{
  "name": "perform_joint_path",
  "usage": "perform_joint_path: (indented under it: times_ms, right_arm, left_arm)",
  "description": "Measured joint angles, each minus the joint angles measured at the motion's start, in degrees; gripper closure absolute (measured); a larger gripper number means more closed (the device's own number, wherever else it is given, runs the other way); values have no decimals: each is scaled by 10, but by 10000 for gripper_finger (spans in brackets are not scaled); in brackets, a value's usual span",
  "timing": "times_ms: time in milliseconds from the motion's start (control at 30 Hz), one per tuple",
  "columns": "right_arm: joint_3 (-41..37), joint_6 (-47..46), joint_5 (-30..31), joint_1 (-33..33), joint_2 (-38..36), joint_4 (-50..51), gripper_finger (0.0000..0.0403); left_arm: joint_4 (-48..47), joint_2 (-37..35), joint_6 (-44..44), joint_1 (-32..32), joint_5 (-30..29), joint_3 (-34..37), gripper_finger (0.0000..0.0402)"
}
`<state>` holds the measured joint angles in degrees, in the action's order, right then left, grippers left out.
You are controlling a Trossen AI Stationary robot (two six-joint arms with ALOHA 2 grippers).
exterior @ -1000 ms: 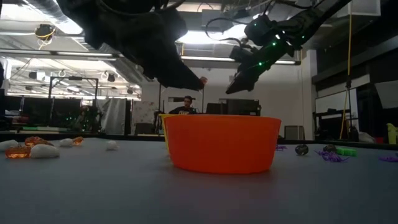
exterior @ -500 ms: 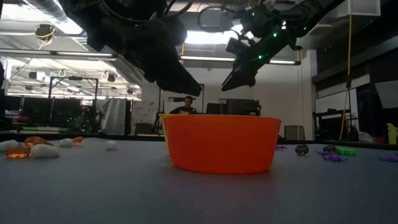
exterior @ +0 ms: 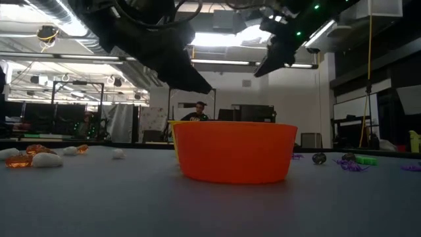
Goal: Sort Halloween decoration
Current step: Put the black skull toy into the blue bin
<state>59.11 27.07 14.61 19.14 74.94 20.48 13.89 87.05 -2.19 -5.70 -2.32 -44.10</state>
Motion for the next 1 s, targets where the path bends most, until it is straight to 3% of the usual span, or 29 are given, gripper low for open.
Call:
perform_joint_path:
  times_ms: [133,333,500,1000]
  right_arm:
    - [0,-47,-10,0,-21,66,237]
    - [0,-78,-108,0,-17,153,237]
    - [0,-108,-160,0,0,161,237]
    - [0,-132,-168,0,102,186,237]
  left_arm:
    - [-40,-32,-1,-33,1,0,241]
    - [-81,-63,-25,-71,1,0,241]
    - [-85,-65,-25,-85,3,0,241]
    - [-84,-65,-26,-69,3,0,241]
